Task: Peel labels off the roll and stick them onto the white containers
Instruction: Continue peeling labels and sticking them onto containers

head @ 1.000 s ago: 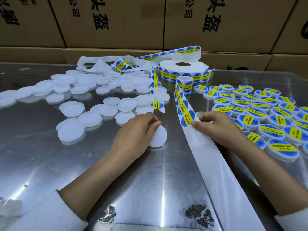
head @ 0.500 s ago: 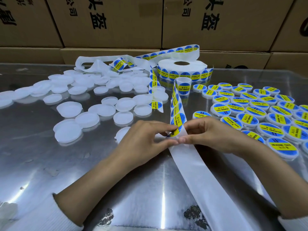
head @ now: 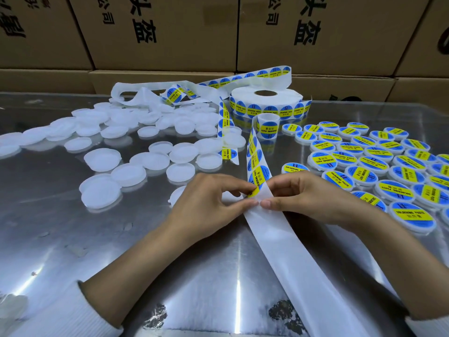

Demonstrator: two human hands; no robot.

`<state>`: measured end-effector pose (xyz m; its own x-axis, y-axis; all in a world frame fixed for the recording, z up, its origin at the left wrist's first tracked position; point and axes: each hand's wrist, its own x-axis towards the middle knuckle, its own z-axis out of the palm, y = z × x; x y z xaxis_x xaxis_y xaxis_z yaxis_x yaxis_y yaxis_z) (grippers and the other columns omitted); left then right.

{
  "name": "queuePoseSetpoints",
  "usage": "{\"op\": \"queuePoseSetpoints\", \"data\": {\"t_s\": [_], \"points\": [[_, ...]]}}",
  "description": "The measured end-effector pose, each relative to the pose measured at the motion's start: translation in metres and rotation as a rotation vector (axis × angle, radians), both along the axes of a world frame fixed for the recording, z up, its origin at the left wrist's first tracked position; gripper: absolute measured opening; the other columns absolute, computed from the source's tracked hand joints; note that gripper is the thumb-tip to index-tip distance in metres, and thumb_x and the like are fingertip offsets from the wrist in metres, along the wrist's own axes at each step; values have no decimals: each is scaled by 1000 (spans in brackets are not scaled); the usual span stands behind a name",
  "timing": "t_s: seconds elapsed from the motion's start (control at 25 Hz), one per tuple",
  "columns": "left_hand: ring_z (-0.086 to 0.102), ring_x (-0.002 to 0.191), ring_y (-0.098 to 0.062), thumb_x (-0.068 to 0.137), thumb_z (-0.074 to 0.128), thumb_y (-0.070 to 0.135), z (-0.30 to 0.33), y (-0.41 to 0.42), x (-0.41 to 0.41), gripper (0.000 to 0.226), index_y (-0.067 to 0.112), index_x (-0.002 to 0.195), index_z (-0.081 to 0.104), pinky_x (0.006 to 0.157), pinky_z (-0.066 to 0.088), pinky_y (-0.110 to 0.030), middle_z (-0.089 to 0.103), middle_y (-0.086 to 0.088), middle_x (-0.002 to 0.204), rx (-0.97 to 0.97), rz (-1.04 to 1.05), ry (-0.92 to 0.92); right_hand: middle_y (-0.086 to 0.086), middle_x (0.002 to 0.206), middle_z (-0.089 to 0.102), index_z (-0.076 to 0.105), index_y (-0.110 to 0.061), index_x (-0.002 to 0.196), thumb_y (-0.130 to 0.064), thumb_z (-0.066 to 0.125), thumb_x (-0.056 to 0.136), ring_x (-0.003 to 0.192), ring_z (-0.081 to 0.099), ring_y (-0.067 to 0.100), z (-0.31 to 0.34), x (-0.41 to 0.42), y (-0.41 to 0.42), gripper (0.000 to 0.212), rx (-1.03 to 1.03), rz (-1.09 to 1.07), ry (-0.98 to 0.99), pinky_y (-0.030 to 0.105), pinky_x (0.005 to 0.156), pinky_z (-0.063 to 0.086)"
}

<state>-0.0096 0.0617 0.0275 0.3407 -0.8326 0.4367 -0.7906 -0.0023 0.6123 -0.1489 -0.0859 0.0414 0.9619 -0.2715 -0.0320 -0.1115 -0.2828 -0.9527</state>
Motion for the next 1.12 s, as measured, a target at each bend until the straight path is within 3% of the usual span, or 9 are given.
{"op": "queuePoseSetpoints", "data": {"t_s": [0.32,0.44,0.56,0.68,0.76,0.84,0.96,1.12], "points": [[65,75,6,78,76,19,0,-1,-2,9,24,84,78,72,48,-14,73,15,78,-48,23,115,-5,86,74,70,-12,95,5,59,87,78,66,1,1,1,1,22,-96,-19,24,14,69,51],[63,71,9,79,73,11,4,-2,5,19,30,75,74,67,43,-6,71,23,75,-166,72,203,2,83,73,70,-9,91,2,60,88,70,62,1,-1,-2,-4,16,-309,-95,82,20,65,51],[63,73,5,83,70,10,12,0,20,25,34,77,69,72,45,-9,70,25,76,-385,175,293,8,98,71,67,-11,102,-3,60,87,79,64,11,0,-5,-11,18,-398,-205,175,29,75,53],[65,77,-1,85,69,16,17,2,28,20,36,81,69,75,48,-14,71,21,81,-482,195,358,-5,118,53,48,-26,126,-23,67,85,88,57,6,3,-2,-7,46,-465,-339,189,20,71,47],[65,80,-3,84,70,25,16,2,24,11,36,86,69,77,49,-16,71,19,86,-435,157,336,-8,124,43,46,-29,130,-38,63,85,99,53,4,8,-1,-3,48,-410,-501,47,11,73,41],[63,86,-4,77,72,37,15,2,17,17,34,94,68,82,47,-16,70,17,95,-339,114,260,-5,119,55,60,-25,115,-39,55,90,98,56,-3,15,0,4,29,-223,-550,-151,0,69,38],[55,95,2,67,76,46,13,2,9,44,32,107,64,86,39,-10,65,12,108,-236,0,83,-10,89,71,68,-19,84,-37,50,90,77,60,-1,23,0,14,26,-56,-395,-215,8,69,43],[55,109,-7,63,77,47,13,2,5,57,28,114,59,97,41,-28,62,5,115,-170,-72,4,-5,82,71,69,-20,83,-39,60,84,73,60,6,22,1,25,21,83,-24,-44,15,65,49]]}}
